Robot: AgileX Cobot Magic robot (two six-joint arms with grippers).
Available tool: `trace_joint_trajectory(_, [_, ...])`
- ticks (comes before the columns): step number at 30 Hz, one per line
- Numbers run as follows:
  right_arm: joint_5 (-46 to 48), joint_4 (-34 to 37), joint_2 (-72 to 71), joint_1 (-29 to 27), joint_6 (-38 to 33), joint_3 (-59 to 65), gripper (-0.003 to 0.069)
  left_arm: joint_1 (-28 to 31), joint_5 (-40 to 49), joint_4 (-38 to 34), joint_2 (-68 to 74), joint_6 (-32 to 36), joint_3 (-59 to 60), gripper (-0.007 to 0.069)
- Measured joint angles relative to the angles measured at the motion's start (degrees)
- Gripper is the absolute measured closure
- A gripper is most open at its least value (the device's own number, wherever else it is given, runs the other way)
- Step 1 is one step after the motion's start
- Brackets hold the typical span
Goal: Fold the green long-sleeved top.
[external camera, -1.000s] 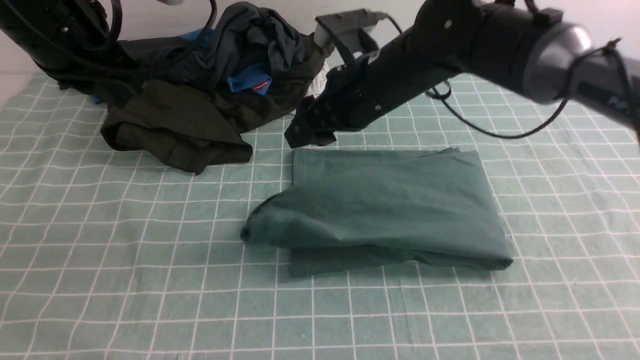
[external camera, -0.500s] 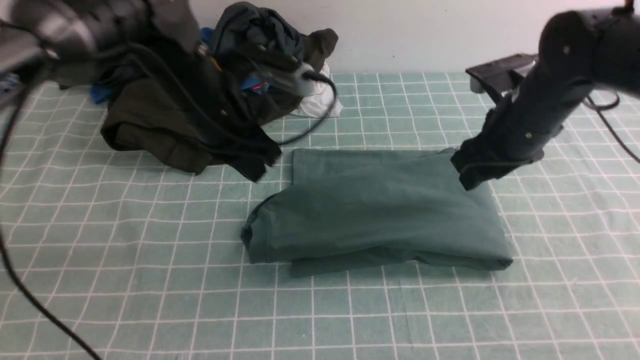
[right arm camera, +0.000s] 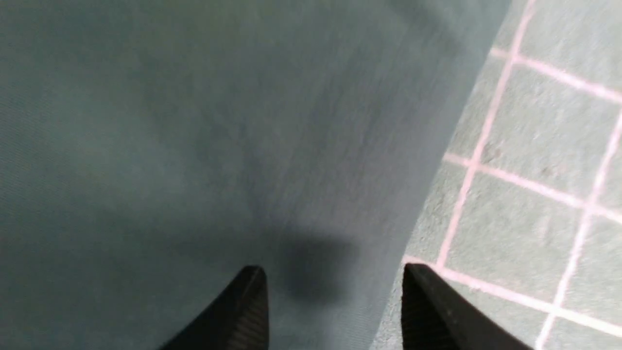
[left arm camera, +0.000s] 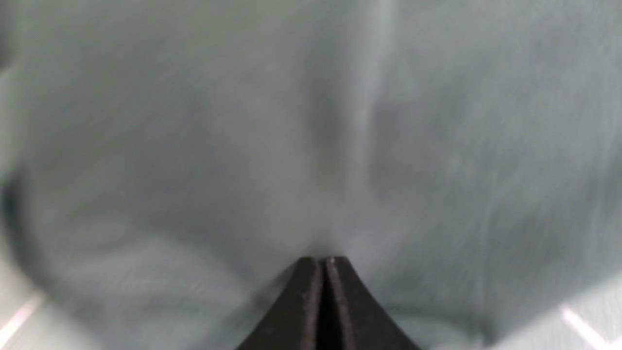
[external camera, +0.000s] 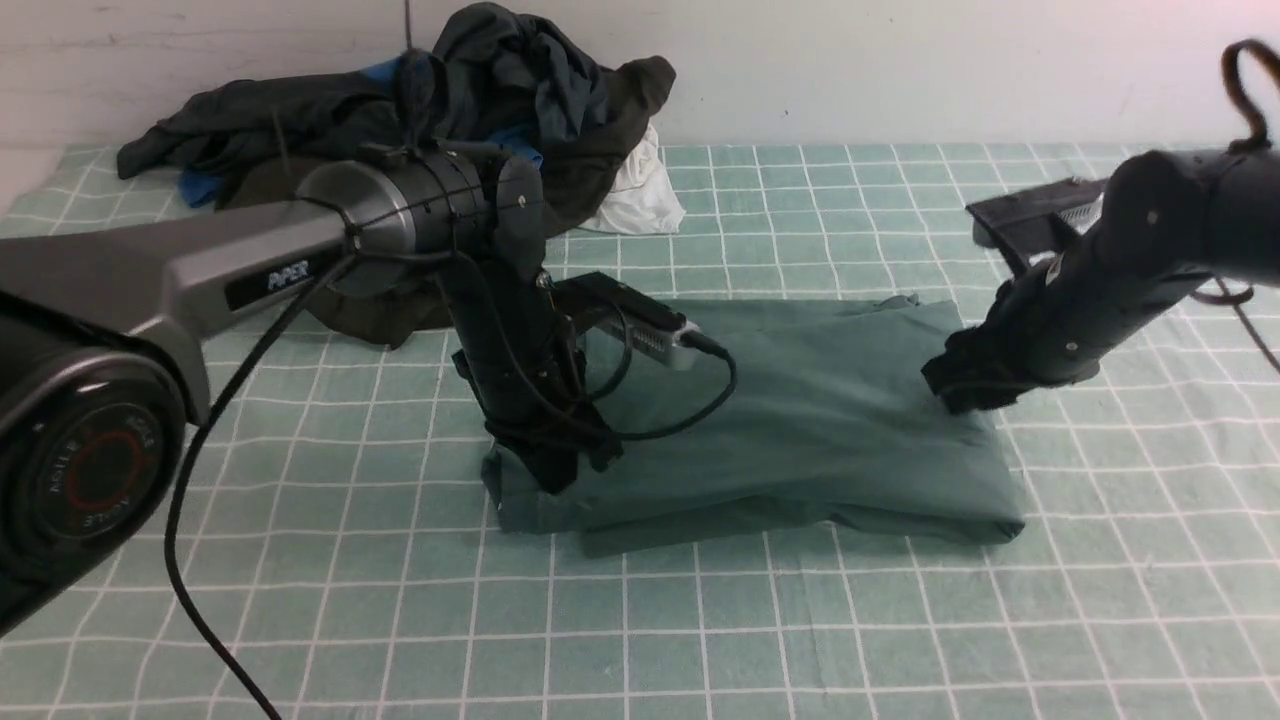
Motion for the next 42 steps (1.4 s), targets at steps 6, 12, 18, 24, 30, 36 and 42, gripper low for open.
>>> trace_joint_trajectory(6, [0.0, 0.1, -17.5, 0.0, 0.0, -0.3, 0.031, 3.4, 4.7, 0.7, -17.9, -1.3, 0.0, 0.0628])
trace_joint_trajectory(12, [-0.9, 0.5, -34.4, 0.0, 0.0, 2.8, 0.031, 7.3, 6.0, 0.7, -36.6, -3.8, 2.0, 0.0628])
trace_joint_trajectory(18, [-4.1, 3.1, -49.5, 0.0, 0.1, 13.6, 0.031, 11.0, 4.4, 0.6, -57.6, -4.2, 16.5, 0.0628])
trace_joint_trajectory(24, [-6.8, 5.7, -59.8, 0.0, 0.2, 23.7, 0.0341, 13.3, -3.0, 0.9, -77.1, -4.3, 36.3, 0.0628])
trace_joint_trajectory(30, [-10.9, 6.1, -73.4, 0.0, 0.2, 32.1, 0.0507, 13.9, -9.9, 6.3, -108.4, -11.5, 58.7, 0.0628])
trace_joint_trajectory(36, [-16.9, 6.3, -82.0, 0.0, 0.2, 35.7, 0.0658, 13.9, -7.2, 11.9, -124.5, -20.7, 69.1, 0.0628])
trace_joint_trajectory(42, [-20.9, 6.4, -83.6, 0.0, 0.2, 35.8, 0.0671, 13.9, -13.0, 10.9, -123.8, -17.8, 69.4, 0.0627])
